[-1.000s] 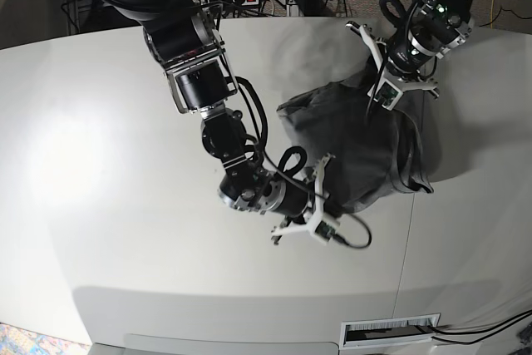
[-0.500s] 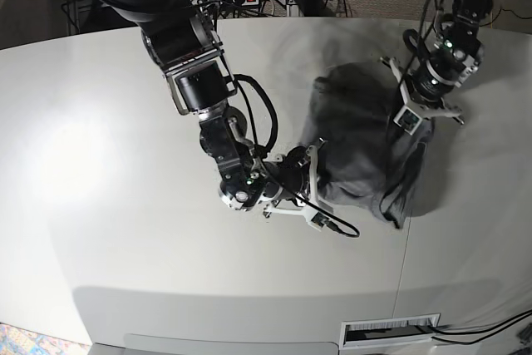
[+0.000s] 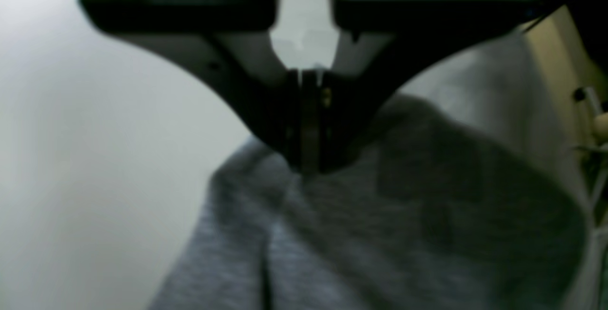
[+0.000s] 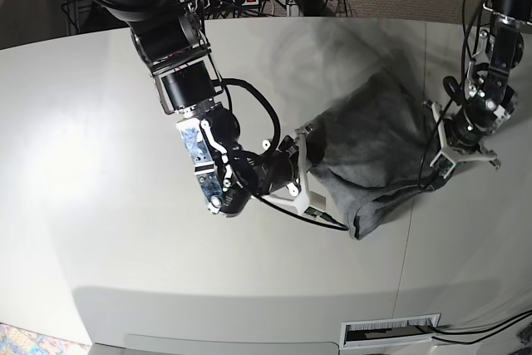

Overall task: Fold the T-shirt properly
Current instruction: 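Release the right gripper and press the bundle flat with the left gripper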

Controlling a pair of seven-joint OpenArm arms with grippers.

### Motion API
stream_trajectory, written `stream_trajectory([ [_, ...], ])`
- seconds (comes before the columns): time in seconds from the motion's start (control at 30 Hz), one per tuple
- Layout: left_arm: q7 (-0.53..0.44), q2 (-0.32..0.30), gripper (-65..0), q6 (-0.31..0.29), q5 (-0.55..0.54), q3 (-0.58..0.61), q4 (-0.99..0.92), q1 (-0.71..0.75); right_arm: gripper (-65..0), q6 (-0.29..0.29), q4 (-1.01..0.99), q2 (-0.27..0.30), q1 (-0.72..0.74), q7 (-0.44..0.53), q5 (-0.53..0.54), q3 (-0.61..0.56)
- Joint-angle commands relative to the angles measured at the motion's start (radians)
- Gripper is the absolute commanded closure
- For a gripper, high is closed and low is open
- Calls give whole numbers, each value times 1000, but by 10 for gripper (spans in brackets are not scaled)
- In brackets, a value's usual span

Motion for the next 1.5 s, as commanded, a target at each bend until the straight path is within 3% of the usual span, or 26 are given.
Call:
stream_trajectory([
  [0.0,-31,-18,0,-3,1,-8,-1,-31,0,1,23,-7,30,-15,44,2],
  [0.1,-74,-18,0,-34,-8,-8,-50,-73,0,1,29,-8,30,-74,116,2],
  [0.2,-106,-17,0,-56,-26,-8,-95,-109,0,1,29,-8,30,-74,184,2],
  [0.37,-93,-17,0,-58,-3,-8,-158,-149,0,1,29,-7,31,-74,192,5],
  [0.47,-3,-37,0,-58,-31,-8,-113,-148,0,1,29,-5,34,-19,184,5],
  [0.63,234,-58,0,-59,-256,-8,84,-146,0,1,34,43,57,216,75,5],
  [0.8,333,-55,0,-58,-428,-8,286,-108,0,1,34,84,81,297,-59,33],
  [0.9,332,-21,0,-58,-435,-8,351,-53,0,1,34,84,83,312,-102,120],
  [1.1,322,109,0,-58,-446,-8,369,37,0,1,34,84,83,343,-109,342],
  [1.27,306,190,0,-58,-444,-8,369,60,0,1,34,84,83,335,-191,434],
  [1.47,258,209,0,-86,-316,-8,328,123,0,1,34,92,83,320,-255,477],
])
